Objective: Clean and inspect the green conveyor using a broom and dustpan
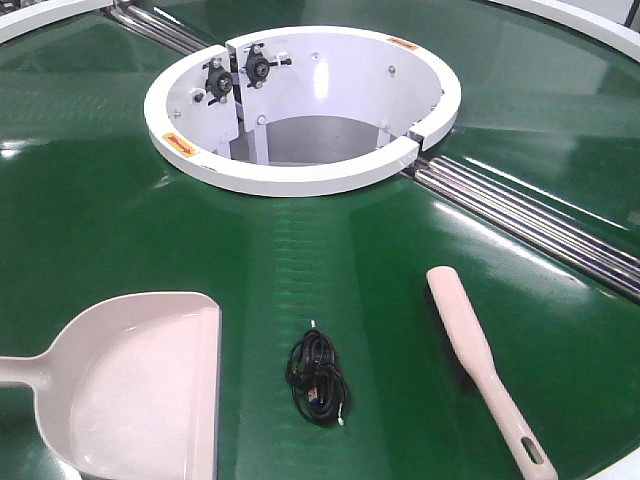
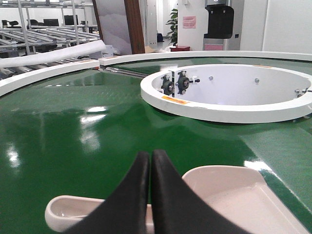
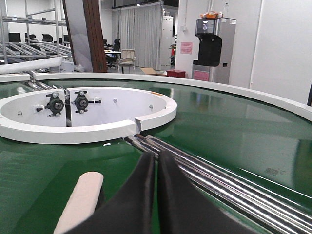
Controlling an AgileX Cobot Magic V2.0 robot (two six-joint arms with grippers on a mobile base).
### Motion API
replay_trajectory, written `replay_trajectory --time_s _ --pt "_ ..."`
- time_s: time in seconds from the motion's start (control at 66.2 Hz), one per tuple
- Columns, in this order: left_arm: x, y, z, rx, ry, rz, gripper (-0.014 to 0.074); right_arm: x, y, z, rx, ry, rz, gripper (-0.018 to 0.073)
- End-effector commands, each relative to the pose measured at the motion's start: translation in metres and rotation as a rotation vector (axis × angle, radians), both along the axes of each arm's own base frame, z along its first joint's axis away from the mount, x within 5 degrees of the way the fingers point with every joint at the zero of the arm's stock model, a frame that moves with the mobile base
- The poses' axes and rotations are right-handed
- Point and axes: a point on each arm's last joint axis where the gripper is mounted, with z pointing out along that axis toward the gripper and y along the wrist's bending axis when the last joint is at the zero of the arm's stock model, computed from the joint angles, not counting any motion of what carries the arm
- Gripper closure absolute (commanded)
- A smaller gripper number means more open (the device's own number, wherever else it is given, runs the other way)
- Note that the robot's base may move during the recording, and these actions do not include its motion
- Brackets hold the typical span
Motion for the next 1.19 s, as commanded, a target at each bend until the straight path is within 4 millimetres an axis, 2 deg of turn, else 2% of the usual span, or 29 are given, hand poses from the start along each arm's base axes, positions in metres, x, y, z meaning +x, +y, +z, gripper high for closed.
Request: replay_trajectory --time_s 0.0,1.178 --pt "-0.0002 0.0004 -0.0006 -0.017 -0.063 0.004 0.0619 -0.0010 -0.0006 0.0040 -0.001 -0.077 -0.008 0.0569" --pt "-0.0002 0.0004 -0.0006 -0.017 -0.063 0.004 0.0619 -0.0015 -0.0008 0.0076 0.001 -0.115 -0.010 0.0569"
